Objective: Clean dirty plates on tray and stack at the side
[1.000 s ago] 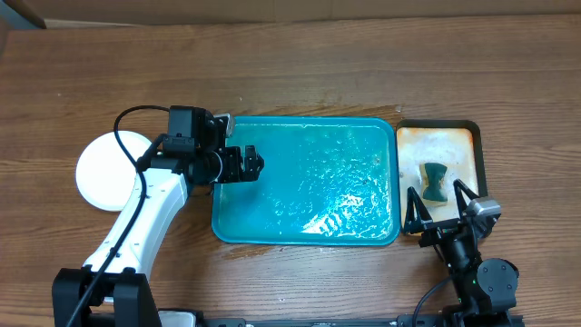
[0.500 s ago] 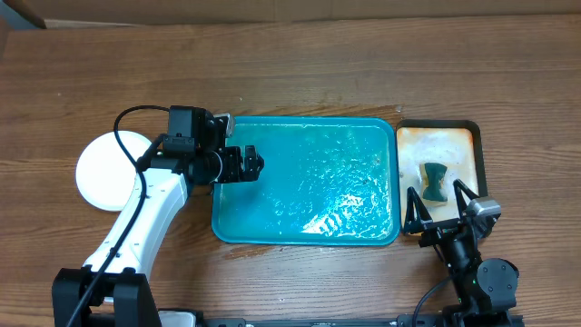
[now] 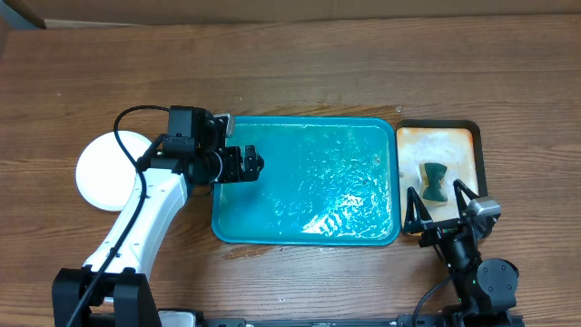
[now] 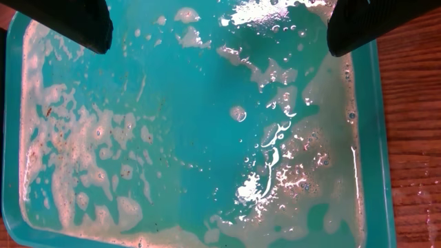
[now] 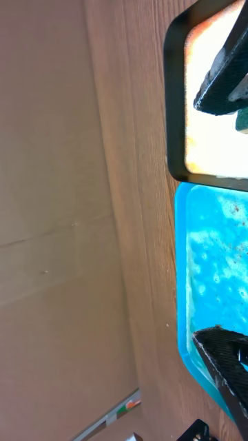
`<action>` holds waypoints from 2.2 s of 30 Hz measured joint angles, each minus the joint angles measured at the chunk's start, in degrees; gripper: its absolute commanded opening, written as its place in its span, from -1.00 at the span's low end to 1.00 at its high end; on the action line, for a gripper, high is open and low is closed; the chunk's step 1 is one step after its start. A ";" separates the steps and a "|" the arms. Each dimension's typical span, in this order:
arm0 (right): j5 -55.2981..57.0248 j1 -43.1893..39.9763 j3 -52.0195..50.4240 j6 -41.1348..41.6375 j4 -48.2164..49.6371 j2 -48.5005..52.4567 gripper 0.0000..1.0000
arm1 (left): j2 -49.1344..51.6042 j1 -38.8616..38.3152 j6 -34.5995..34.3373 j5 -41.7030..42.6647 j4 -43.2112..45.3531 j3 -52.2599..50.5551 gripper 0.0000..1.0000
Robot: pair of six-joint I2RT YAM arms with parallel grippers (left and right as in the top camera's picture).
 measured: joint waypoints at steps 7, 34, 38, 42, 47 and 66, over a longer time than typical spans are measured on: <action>0.02 0.00 0.00 0.02 -0.02 0.00 1.00 | 0.00 0.00 0.07 -0.74 -0.46 0.00 1.00; 0.00 0.00 0.00 0.00 0.00 0.00 1.00 | -16.20 0.00 13.29 -17.14 27.43 0.17 1.00; 0.00 0.00 0.00 0.02 0.00 0.00 1.00 | -22.34 0.00 13.29 -16.79 28.59 0.15 1.00; 0.02 0.00 0.00 0.00 -0.02 0.00 1.00 | -28.39 0.00 13.33 -16.74 28.85 -0.07 1.00; 0.02 0.00 0.00 0.02 -0.02 0.00 1.00 | -40.39 0.00 13.46 -16.74 30.08 -6.60 1.00; 0.02 0.00 0.00 0.00 -0.02 0.00 1.00 | -78.16 5.49 4.94 -16.52 45.00 -49.96 1.00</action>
